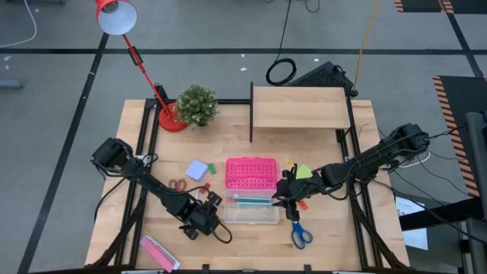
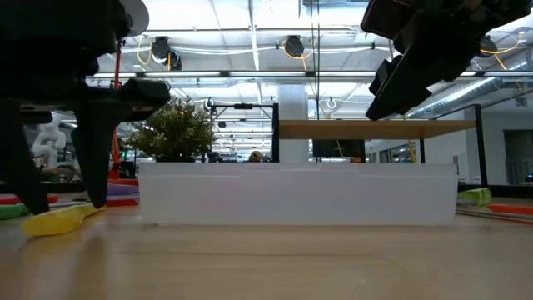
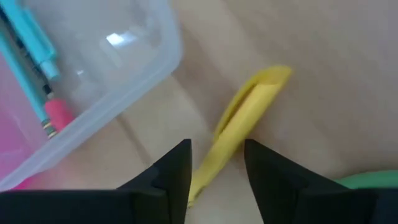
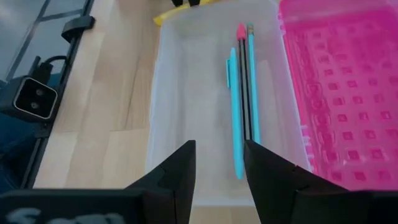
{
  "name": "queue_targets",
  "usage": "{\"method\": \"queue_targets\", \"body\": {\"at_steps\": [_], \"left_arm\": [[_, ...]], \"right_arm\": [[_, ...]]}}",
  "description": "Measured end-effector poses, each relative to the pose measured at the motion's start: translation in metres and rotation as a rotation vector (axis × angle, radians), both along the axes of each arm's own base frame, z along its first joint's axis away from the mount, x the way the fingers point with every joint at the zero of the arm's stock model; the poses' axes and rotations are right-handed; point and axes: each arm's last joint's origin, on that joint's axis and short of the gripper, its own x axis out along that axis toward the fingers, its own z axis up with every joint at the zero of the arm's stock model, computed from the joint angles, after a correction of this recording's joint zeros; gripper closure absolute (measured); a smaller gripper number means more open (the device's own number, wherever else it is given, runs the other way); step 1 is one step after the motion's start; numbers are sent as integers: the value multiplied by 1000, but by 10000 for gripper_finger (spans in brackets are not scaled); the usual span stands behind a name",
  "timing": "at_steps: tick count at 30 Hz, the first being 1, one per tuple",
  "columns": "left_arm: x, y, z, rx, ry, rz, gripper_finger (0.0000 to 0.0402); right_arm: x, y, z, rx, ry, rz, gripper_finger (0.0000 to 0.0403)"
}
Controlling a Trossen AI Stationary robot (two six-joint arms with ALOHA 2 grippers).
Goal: Pack school essentials
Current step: Put the yellow pen into the pink supply box
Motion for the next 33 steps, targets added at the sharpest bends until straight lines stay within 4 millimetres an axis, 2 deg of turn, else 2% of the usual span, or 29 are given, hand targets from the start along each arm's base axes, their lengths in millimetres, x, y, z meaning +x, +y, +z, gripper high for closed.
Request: {"method": "queue_targets", "body": {"at_steps": [8,16,29,33], "left_arm": [[1,9,-2,-5,66,-26,315],[0,10,-2,0,67,-39,352],[-3,6,3,-12,58,-30,356],[-5,2,14,-24,46,-18,356]], "right_arm": [[-3,7,0,14,4,12,273],[-3,9,0,17,-3,16,273],[-3,9,1,17,-3,16,273],[-3,8,1,2,-10,3,273]]}}
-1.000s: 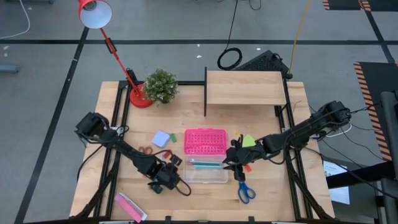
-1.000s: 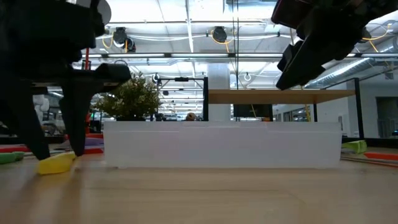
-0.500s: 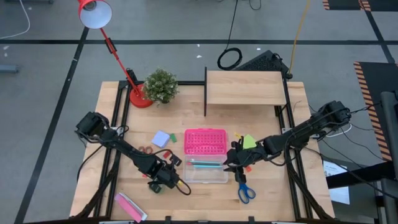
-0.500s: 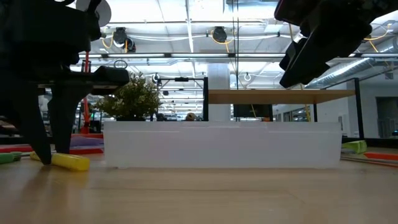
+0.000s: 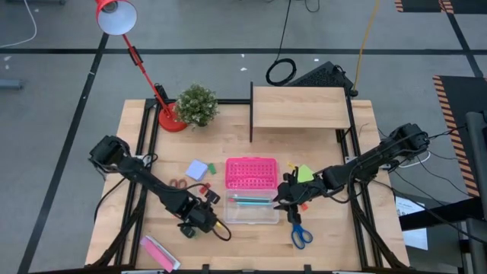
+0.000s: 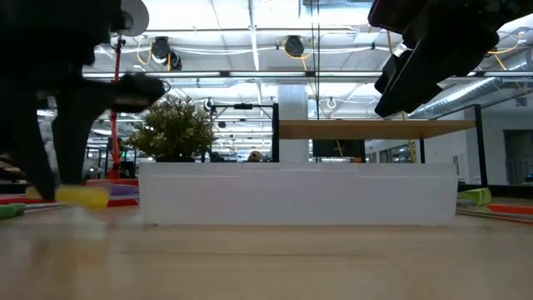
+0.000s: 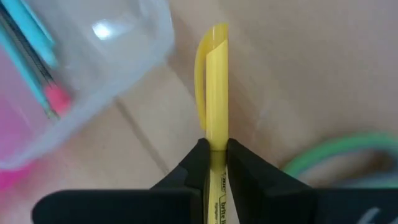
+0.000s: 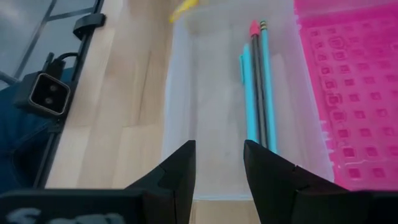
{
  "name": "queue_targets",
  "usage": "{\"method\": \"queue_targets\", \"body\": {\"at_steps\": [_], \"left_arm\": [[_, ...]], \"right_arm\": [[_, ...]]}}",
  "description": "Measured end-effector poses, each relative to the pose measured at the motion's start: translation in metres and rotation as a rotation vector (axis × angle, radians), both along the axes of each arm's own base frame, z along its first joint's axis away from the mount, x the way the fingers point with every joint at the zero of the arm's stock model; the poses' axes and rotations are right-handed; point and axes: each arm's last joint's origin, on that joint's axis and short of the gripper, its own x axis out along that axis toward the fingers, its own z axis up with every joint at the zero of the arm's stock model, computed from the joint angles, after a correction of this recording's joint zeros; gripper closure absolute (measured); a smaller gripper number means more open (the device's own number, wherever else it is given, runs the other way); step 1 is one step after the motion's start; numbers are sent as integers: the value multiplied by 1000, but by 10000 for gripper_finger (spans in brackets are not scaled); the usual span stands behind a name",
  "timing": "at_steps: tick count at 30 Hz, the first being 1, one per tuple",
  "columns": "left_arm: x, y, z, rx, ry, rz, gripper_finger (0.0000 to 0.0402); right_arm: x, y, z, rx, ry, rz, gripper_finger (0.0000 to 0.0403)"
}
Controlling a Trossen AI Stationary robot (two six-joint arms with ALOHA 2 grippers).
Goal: Pack school essentials
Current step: Put the yellow pen into the pink supply box
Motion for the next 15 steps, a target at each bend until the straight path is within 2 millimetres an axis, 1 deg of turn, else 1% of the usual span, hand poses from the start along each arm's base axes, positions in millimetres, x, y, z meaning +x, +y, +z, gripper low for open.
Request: {"method": "queue_targets", "body": {"at_steps": [2,4,6,9,12,15], "left_arm": [[1,-2,9,-25,-34,9,355],[-3,-2,19,-31,-51,22,355],[-1,-3,33,-62,-113,43,355],[-8,0,53,-71,-182,66,355],[-13,5,73,-75,-279,106,355],[-15,9,94,-90,-420,157,355]], "right_arm": [[0,0,0,-15,-7,-8,273],[1,-1,1,-29,-20,-16,273],[1,-1,1,-49,-29,-23,273],[3,-1,3,-66,-71,-20,273],[7,0,8,-84,-135,-9,273],[10,2,13,-112,-209,-3,273]]}}
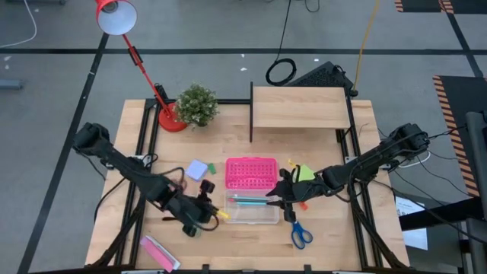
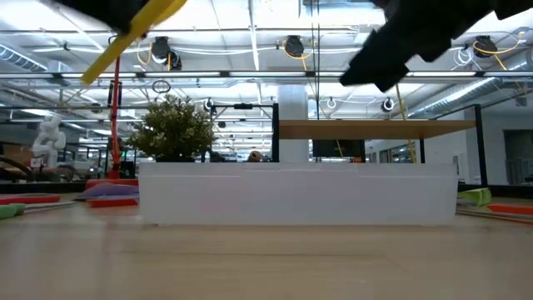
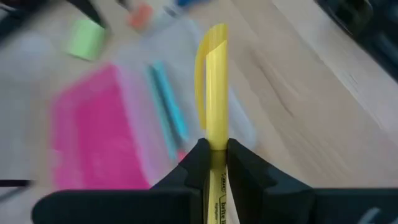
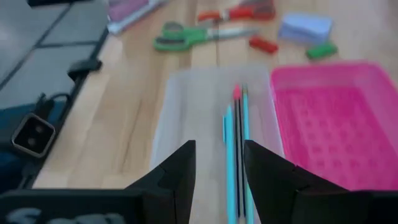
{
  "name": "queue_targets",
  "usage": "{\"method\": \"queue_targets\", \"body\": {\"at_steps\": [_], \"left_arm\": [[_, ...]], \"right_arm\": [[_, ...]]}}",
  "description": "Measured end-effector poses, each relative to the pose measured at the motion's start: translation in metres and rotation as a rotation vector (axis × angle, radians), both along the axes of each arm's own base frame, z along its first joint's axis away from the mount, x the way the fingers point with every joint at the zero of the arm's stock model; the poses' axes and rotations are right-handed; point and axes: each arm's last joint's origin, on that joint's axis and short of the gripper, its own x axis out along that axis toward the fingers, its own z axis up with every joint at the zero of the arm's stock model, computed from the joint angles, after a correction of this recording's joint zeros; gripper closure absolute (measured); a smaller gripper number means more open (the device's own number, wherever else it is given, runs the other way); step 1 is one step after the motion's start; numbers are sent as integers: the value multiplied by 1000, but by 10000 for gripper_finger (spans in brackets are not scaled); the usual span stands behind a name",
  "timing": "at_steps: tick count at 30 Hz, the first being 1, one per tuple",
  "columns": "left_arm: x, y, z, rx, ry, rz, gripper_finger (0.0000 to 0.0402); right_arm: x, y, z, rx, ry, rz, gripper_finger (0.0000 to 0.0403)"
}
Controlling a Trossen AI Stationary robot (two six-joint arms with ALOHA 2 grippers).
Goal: Pack school essentials
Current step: Put the yellow pen into the pink supply box
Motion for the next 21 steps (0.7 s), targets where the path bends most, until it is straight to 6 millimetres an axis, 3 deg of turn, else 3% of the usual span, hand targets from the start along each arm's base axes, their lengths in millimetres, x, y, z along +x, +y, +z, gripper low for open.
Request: {"method": "queue_targets", "body": {"at_steps": [5,11,18,21], "left_arm": [[3,7,30,-17,-234,64,355],[22,14,55,-94,-493,92,355],[44,27,70,-214,-720,179,355],[53,24,66,-211,-774,156,355]], "right_arm": [[2,8,10,-77,-132,9,273],[2,24,23,-199,-317,15,273],[2,37,31,-296,-465,-127,272],[5,40,31,-281,-510,-152,272]]}}
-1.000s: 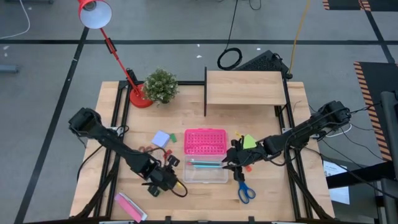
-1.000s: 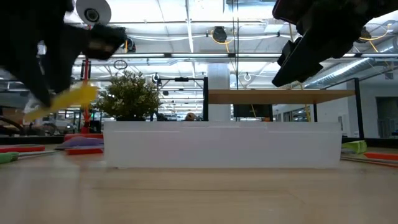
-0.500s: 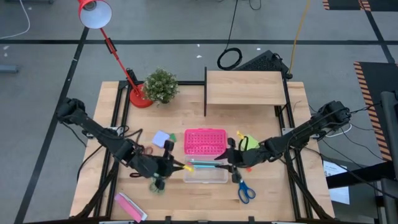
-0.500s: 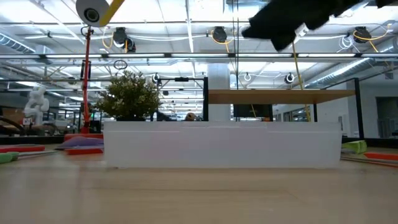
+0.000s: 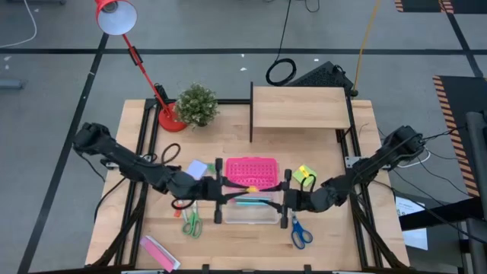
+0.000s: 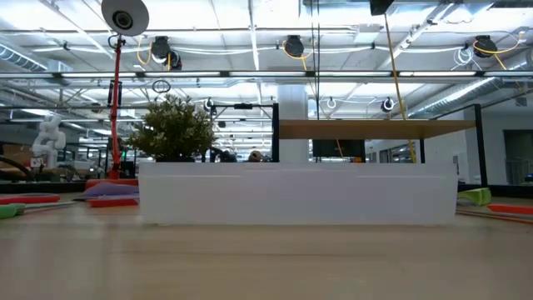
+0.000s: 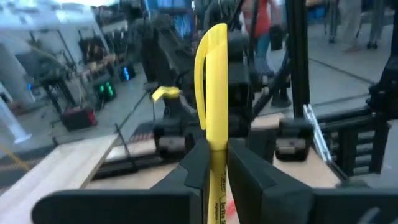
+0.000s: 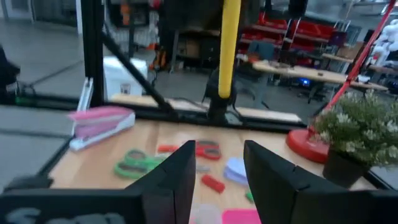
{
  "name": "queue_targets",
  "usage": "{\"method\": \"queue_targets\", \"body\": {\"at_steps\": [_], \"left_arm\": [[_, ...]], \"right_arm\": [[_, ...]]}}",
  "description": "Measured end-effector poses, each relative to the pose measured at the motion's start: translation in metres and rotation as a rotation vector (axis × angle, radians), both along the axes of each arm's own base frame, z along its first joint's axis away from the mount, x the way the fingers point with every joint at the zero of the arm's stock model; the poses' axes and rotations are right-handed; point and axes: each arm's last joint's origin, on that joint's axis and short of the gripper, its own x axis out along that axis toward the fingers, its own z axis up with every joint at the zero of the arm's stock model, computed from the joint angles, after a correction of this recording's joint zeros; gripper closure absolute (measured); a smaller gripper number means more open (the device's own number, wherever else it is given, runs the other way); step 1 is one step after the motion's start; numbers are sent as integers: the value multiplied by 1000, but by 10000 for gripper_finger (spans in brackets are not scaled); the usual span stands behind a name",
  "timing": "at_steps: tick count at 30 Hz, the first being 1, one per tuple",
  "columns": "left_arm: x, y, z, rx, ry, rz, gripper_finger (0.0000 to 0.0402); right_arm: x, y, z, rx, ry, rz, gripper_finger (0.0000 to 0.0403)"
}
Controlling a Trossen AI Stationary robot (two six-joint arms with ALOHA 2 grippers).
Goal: Pack school essentials
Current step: Put the yellow pen into the pink supply box
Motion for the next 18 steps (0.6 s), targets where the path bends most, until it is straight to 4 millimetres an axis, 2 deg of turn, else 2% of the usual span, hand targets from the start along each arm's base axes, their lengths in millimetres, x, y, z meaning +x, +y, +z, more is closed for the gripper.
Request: {"method": "queue_targets", "body": {"at_steps": [5,10,14,18], "left_arm": [[17,-8,-10,14,-120,-35,355],[30,-14,-23,10,-188,-26,355],[40,-14,-34,8,-244,-9,355],[45,-11,-39,-4,-272,4,355]], "right_arm": [[3,1,-2,8,-35,-24,254],[4,1,1,10,-56,-15,206],[4,3,1,8,-61,70,174],[4,4,2,25,-64,83,168]]}}
